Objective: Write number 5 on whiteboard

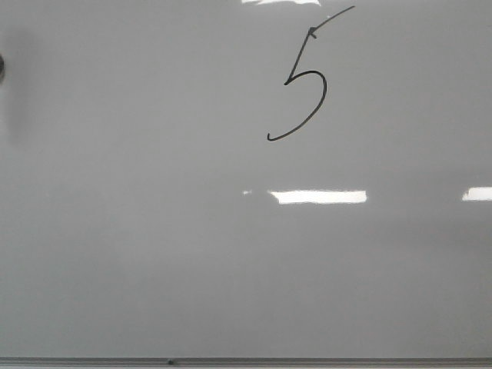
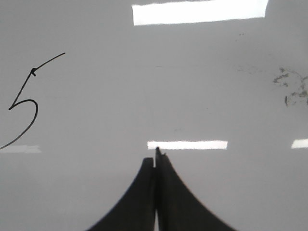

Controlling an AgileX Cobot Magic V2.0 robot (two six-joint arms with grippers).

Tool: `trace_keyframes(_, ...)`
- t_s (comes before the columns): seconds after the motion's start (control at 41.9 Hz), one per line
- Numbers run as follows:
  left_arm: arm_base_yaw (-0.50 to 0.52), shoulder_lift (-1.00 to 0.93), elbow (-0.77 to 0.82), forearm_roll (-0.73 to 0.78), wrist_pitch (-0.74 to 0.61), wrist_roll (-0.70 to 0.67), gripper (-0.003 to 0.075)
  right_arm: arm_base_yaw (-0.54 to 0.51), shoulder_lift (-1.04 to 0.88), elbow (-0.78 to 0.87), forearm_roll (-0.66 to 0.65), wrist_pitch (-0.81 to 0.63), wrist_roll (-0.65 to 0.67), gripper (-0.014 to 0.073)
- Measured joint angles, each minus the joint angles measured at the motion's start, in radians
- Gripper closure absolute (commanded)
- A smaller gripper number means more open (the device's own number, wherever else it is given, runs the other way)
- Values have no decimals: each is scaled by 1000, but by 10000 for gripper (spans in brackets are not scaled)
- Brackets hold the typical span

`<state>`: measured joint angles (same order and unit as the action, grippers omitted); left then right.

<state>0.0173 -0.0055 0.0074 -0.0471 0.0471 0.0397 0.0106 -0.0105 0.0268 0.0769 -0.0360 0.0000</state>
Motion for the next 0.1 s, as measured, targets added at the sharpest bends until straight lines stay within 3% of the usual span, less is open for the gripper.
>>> trace_keyframes(0.096,0,0,0,0,0,0,741,0,0,0,0,0,0,653)
